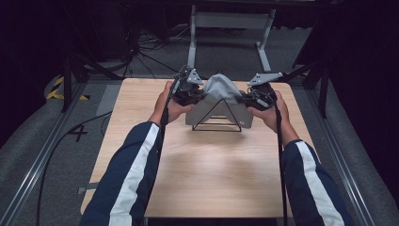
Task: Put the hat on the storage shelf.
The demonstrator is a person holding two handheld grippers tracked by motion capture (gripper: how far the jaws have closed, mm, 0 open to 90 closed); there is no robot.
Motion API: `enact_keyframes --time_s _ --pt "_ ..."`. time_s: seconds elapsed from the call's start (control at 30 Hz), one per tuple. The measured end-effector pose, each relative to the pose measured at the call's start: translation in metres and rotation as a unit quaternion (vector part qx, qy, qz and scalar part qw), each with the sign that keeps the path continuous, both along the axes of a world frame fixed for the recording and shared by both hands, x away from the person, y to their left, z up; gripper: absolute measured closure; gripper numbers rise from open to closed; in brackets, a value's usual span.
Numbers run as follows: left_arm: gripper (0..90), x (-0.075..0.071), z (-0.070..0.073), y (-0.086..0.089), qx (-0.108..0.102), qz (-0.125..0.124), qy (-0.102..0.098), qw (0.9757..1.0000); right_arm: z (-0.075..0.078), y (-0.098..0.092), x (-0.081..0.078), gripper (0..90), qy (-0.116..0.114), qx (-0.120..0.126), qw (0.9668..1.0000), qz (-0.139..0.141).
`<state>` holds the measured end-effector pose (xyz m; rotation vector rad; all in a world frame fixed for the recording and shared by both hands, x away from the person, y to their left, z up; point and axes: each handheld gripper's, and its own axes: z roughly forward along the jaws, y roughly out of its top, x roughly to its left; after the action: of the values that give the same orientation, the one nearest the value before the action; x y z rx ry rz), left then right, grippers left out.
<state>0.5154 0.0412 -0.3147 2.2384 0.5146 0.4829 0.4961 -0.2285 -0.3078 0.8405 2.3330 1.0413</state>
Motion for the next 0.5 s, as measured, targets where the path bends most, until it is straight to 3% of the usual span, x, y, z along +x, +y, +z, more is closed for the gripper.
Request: enact_keyframes --time_s 0.2,0.5 --pt "82.2 0.001 -0.016 -0.005 0.02 0.002 0.008 0.9998 -0.017 -0.001 0.003 84.6 0.014 -0.008 0.9999 -0.005" --pt "82.3 0.004 -0.031 -0.011 0.03 0.006 0.023 0.9993 -0.038 -0.001 0.005 84.6 0.035 -0.018 0.9992 -0.009"
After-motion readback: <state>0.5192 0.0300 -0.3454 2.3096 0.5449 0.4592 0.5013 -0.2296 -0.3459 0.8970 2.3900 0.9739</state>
